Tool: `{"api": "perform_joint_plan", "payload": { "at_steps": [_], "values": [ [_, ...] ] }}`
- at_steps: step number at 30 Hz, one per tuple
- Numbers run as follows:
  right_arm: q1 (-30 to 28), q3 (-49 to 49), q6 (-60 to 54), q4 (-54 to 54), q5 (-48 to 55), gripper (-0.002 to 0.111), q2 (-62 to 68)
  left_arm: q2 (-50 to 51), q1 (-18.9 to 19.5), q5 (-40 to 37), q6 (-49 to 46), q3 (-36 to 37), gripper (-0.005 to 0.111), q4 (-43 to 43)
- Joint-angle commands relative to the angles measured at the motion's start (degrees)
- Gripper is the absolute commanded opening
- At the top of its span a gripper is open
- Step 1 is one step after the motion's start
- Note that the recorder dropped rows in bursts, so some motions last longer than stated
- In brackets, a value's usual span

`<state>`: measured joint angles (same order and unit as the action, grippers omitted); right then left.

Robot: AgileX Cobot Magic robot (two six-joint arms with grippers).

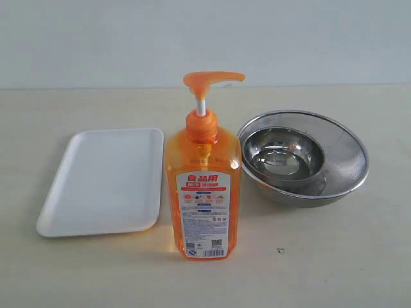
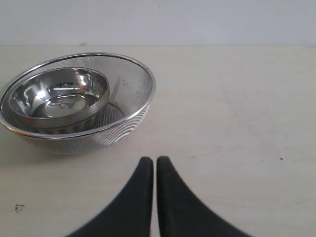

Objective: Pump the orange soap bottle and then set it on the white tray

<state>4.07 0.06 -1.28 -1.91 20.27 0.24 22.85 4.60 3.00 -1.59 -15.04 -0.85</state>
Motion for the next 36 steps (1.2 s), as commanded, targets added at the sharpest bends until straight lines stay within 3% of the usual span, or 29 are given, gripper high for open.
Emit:
{"api": "perform_joint_plan", "payload": {
  "at_steps": [1,15,21,30,36],
  "values": [
    [-0.1,-0.1,-0.1,0.2,-0.6,0.000,-0.2,0.0,-0.4,2.0,0.7,-0.3,0.005,-0.3],
    [-0.1,-0.1,-0.1,0.2,-0.6,0.000,-0.2,0.0,-0.4,3.0,1.0,-0.3,0.005,-0.3],
    [-0.1,-0.1,-0.1,0.2,-0.6,0.000,-0.2,0.0,-0.4,2.7,9.6,-0.3,0.005,-0.3],
    [-0.1,-0.1,-0.1,0.2,-0.6,0.000,-0.2,0.0,-0.4,6.1,9.7,-0.3,0.005,-0.2],
    [-0.1,-0.1,-0.1,0.2,-0.6,0.000,-0.2,1.3,-0.4,6.1,9.7,-0.3,0.005,10.8]
  ]
}}
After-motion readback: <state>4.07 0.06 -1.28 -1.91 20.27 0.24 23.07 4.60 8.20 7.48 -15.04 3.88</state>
